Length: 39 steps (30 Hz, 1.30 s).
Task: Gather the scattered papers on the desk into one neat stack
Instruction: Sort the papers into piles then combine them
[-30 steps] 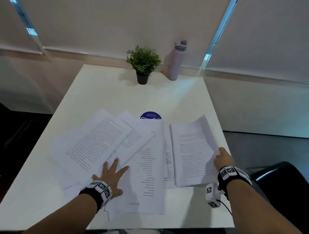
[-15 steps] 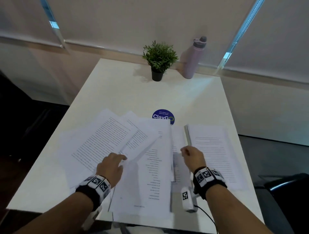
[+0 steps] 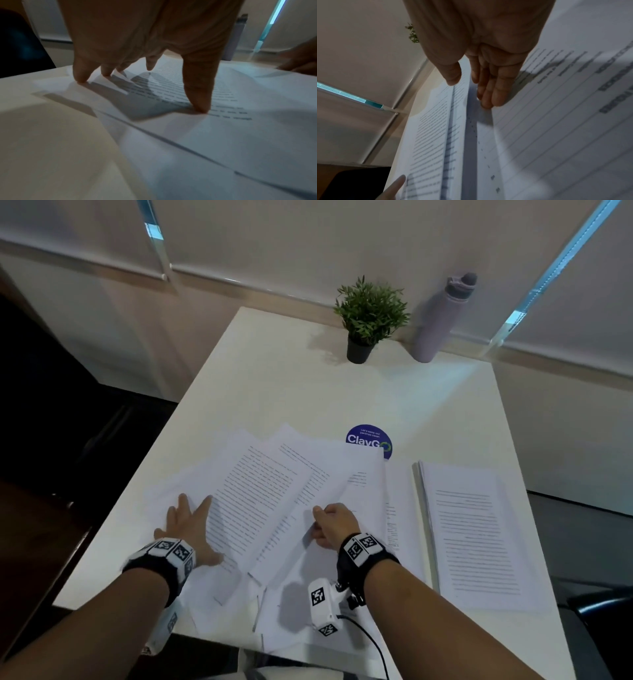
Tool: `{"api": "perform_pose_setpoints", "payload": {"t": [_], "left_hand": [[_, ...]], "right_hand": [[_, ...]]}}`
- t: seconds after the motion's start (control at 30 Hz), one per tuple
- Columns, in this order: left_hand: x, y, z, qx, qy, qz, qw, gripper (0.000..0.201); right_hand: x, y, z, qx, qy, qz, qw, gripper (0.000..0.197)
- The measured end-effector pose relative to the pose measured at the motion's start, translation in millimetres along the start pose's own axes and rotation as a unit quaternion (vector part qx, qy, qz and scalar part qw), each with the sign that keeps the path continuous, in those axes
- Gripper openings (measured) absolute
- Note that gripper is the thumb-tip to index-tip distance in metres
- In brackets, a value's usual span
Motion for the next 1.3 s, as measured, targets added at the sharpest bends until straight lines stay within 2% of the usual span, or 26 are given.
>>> {"api": "perform_pose_setpoints", "payload": {"t": [0.03,0.07,0.13,0.2,0.27,0.4,0.5,0.53,0.6,0.63,0.7,0.77,0.8,0.9,0.93,1.0,1.03,1.13,1.23,1.3], "left_hand": [[3,-4,1,-0.002,-0.003,0.01,1.0,0.124],[6,-7,3,-0.002,-0.004,0.014,1.0,0.125],[9,-8,7,-0.001,-0.003,-0.004,1.0,0.119],[9,0,11,0.013,0.006,-0.053,0.998,0.105],[5,10,15,0.027,0.021,-0.081,0.996,0.098],[-3,17,8,-0.003,0.007,-0.046,0.999,0.113],[1,11,-9,-0.018,-0.041,-0.023,0.999,0.119],[3,8,-16,-0.02,-0.055,-0.018,0.998,0.117],[7,-1,-23,0.004,-0.077,-0.025,0.997,0.102],[9,-3,-23,0.04,-0.085,-0.037,0.995,0.087],[14,-1,-18,0.142,-0.077,-0.089,0.983,0.056],[19,5,-6,0.226,-0.041,-0.14,0.963,0.047],[22,8,0,0.26,-0.019,-0.153,0.953,0.052],[32,10,20,0.32,0.076,-0.112,0.938,0.078],[35,9,27,0.305,0.097,-0.091,0.943,0.07],[42,11,32,0.221,0.097,-0.036,0.97,0.028],[44,10,34,0.178,0.092,0.002,0.98,0.019],[45,-2,37,0.101,0.088,0.077,0.988,0.041],[42,-8,30,0.102,0.068,0.088,0.989,0.034],[40,-9,24,0.109,0.053,0.064,0.991,0.023]], "right_hand": [[0,0,1,-0.018,-0.001,-0.013,1.0,0.014],[-1,2,2,-0.036,0.0,-0.026,0.999,0.021],[1,10,2,-0.068,0.001,-0.042,0.997,0.028],[1,17,-2,-0.08,-0.003,-0.04,0.996,0.022],[2,17,-6,-0.058,-0.004,-0.028,0.998,0.006],[1,2,-10,-0.006,0.019,0.011,1.0,0.017],[6,-5,-6,0.055,0.046,-0.033,0.997,0.011],[6,-4,-6,0.077,0.05,-0.057,0.994,0.019],[4,0,-8,0.1,0.055,-0.088,0.989,0.02],[4,2,-9,0.105,0.057,-0.092,0.989,0.017],[1,12,-11,0.135,0.066,-0.115,0.982,0.029],[4,31,-14,0.184,0.089,-0.157,0.966,0.041],[8,43,-16,0.206,0.091,-0.181,0.957,0.042],[14,80,-30,0.273,0.095,-0.235,0.928,0.033],[14,89,-35,0.285,0.087,-0.251,0.921,0.029],[14,106,-45,0.309,0.078,-0.289,0.903,0.03],[13,111,-49,0.32,0.076,-0.301,0.895,0.034],[17,113,-55,0.314,0.053,-0.285,0.904,0.035],[19,100,-55,0.273,0.061,-0.256,0.925,0.028],[24,91,-53,0.235,0.093,-0.246,0.936,0.029]]}}
Point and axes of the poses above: each hand's wrist, its own x-axis away from the middle knuckle, its own y-axis out of the back of the hand, z = x × y, the point moved 3 cm from there along -x, towards the middle knuckle, and after that the axes turned 12 degrees about -y, right-handed, at the moved point
